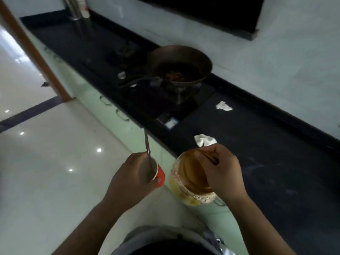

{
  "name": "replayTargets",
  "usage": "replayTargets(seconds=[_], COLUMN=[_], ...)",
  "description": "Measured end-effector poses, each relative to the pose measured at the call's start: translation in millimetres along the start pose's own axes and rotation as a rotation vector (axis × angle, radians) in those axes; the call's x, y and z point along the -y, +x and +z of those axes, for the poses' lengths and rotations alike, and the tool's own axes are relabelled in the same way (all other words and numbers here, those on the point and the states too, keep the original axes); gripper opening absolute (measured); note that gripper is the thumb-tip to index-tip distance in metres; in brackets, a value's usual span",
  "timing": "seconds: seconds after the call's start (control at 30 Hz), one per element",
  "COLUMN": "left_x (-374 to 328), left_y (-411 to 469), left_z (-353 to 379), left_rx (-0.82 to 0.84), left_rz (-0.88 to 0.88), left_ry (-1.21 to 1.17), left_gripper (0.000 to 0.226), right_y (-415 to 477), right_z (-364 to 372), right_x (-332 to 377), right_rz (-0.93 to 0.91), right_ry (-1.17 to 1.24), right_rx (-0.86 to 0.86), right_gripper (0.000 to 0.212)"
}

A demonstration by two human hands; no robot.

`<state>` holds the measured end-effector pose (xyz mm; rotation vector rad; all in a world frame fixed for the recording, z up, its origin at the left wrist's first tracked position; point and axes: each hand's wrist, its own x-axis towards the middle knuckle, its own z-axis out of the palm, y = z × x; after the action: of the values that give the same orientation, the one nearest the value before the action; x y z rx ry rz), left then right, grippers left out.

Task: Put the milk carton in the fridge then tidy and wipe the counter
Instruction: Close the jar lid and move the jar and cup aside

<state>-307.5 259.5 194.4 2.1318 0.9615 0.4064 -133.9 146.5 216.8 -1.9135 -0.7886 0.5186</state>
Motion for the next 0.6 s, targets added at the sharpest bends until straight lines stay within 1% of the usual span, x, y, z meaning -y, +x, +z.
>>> replayTargets(seconds=[0.07,0.13,0.2,0.27,0.37,0.5,0.6], left_x=[26.2,55.0,83.1,108.5,140.0,168.7,190.6], left_y=[-20.6,-41.6,-61.9,-79.7,-94.6,-94.8,-81.5], left_z=[-21.5,-40.0,-55.1,-68.9,-86.4,-106.5,-122.2], left_rx=[-0.004,-0.027,-0.077,-0.144,-0.213,-0.305,-0.335], left_rz=[-0.018,-0.095,-0.186,-0.284,-0.374,-0.422,-0.450], left_ry=[0.115,0.179,0.165,0.124,0.101,0.070,0.065], left_gripper=[0.031,0.035,0.043,0.057,0.071,0.073,0.075], right_y=[-7.2,-12.8,-17.1,-19.8,-16.5,-2.2,12.7], right_z=[40.7,80.3,114.9,145.2,181.8,229.2,262.1], right_x=[10.1,18.6,26.0,31.4,36.7,48.7,57.8], right_rz=[-0.022,-0.050,-0.053,-0.054,-0.096,-0.152,-0.159], right_ry=[-0.006,-0.019,-0.042,-0.055,-0.102,-0.145,-0.151], right_rx=[0.093,0.167,0.236,0.313,0.396,0.479,0.522], right_gripper=[0.009,0.010,0.010,0.006,0.008,0.008,0.008])
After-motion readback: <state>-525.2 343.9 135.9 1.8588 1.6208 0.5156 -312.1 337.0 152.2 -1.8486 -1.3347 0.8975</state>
